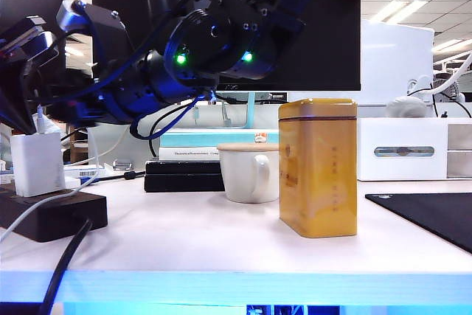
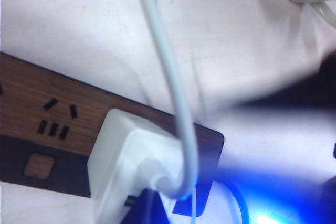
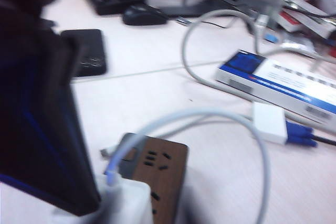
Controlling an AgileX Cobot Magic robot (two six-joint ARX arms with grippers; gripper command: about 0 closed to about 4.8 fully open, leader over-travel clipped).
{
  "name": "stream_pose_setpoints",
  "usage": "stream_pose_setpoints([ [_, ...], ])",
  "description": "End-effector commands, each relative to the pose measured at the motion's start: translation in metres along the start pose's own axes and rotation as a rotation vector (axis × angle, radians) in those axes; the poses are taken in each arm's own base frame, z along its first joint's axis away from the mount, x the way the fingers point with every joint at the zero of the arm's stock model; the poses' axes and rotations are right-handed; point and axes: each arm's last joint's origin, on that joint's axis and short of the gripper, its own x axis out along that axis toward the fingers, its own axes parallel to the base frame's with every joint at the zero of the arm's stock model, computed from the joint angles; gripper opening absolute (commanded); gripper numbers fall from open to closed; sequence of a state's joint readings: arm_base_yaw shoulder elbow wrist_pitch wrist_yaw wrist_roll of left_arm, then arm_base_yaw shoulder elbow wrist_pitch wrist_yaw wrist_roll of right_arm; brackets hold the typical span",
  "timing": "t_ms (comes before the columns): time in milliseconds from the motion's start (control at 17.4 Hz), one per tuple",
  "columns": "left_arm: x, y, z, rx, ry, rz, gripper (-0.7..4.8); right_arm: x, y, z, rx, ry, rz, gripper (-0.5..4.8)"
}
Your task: Plug the white charger into the left socket.
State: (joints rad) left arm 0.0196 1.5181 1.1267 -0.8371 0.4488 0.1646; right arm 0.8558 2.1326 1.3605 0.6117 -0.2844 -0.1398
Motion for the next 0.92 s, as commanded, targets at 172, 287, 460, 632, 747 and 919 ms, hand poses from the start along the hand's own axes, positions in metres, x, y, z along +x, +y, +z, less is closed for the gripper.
stream_pose_setpoints([
  [172,0.012,0.009,-0.014,-0.046,0.144,0.116,-0.06,0.0,0.002,0.003,0.006,-0.011,0.034,-0.05],
  [287,0.012,0.009,-0.014,-0.046,0.144,0.116,-0.06,0.001,0.006,0.001,0.013,0.015,0.045,-0.05],
  [460,0.012,0.009,-0.014,-0.046,0.144,0.116,-0.06,0.003,0.014,-0.001,0.019,0.042,0.067,-0.05],
  [632,0.012,0.009,-0.015,-0.047,0.148,0.116,-0.06,0.003,0.018,-0.006,0.032,0.093,0.078,-0.05],
  [747,0.012,0.009,-0.015,-0.048,0.151,0.115,-0.06,0.003,0.019,-0.007,0.035,0.104,0.08,-0.05],
  [919,0.012,0.009,-0.015,-0.048,0.152,0.12,-0.06,0.005,0.02,-0.014,0.045,0.143,0.074,-0.05],
])
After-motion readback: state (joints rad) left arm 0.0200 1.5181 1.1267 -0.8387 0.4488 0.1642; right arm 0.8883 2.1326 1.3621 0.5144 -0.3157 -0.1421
